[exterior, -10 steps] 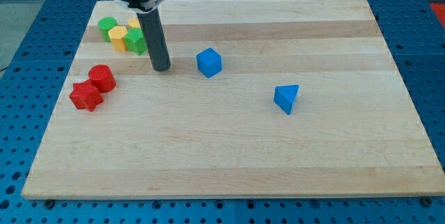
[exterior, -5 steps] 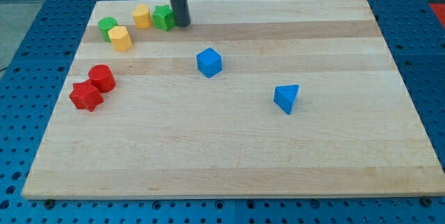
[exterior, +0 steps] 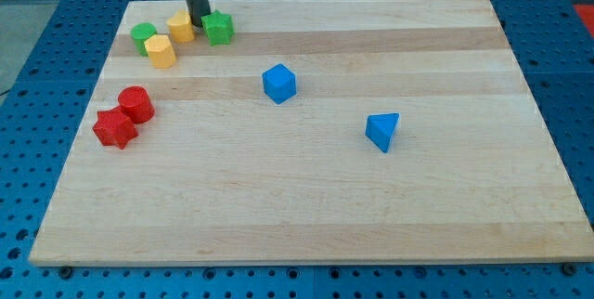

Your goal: Move the yellow heart to the left of the blue cube

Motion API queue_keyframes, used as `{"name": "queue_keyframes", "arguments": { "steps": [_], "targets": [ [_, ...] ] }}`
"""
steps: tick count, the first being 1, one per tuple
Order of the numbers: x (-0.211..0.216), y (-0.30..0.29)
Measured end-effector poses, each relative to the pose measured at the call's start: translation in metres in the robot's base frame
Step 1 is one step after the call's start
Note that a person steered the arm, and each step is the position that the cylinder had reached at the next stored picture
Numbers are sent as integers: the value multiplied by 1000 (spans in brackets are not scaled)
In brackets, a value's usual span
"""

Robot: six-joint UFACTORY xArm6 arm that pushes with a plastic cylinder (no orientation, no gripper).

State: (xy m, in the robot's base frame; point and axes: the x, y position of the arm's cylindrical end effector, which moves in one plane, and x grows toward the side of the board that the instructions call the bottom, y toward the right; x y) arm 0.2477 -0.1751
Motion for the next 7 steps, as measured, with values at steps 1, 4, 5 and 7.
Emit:
{"name": "queue_keyframes", "arguments": {
  "steps": [1, 4, 5, 7],
  "targets": [
    [-23, 2],
    [30, -15],
    [58, -12],
    [87, 7]
  ]
}}
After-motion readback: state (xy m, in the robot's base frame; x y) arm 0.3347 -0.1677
